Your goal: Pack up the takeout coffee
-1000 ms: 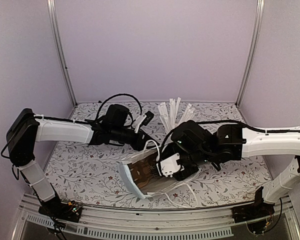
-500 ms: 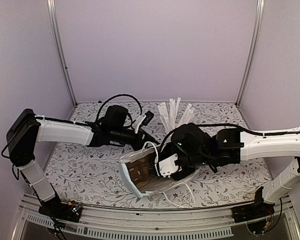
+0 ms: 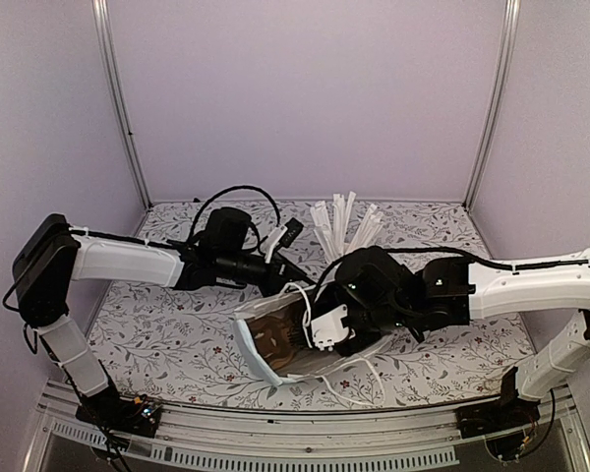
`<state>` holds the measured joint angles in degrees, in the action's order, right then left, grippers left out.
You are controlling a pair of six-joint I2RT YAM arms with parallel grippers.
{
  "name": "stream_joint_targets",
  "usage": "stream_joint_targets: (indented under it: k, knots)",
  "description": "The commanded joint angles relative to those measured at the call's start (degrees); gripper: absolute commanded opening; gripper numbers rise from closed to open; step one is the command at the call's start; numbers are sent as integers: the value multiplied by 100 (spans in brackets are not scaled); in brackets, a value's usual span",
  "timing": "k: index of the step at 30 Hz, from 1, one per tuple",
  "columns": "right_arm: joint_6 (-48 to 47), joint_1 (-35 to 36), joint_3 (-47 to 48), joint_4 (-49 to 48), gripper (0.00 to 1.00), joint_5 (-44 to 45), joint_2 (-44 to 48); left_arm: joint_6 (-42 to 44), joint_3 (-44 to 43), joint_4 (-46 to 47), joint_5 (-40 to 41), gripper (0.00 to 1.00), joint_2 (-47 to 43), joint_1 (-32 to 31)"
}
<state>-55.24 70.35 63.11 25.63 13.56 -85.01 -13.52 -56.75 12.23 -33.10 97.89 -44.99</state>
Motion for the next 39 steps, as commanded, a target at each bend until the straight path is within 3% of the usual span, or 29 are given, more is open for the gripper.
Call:
stream_joint_targets:
  k: [1, 25, 39]
  knots:
    - [46, -65, -71, -94, 51, -55, -149, 69, 115, 116, -229, 64, 39, -48]
    - [560, -124, 982, 1509, 51, -813, -878, -68, 568, 273, -245, 64, -309, 70]
    - [838, -208, 2235, 3536, 50, -2266, -1745, 57, 564, -475, 119, 64, -1072, 669]
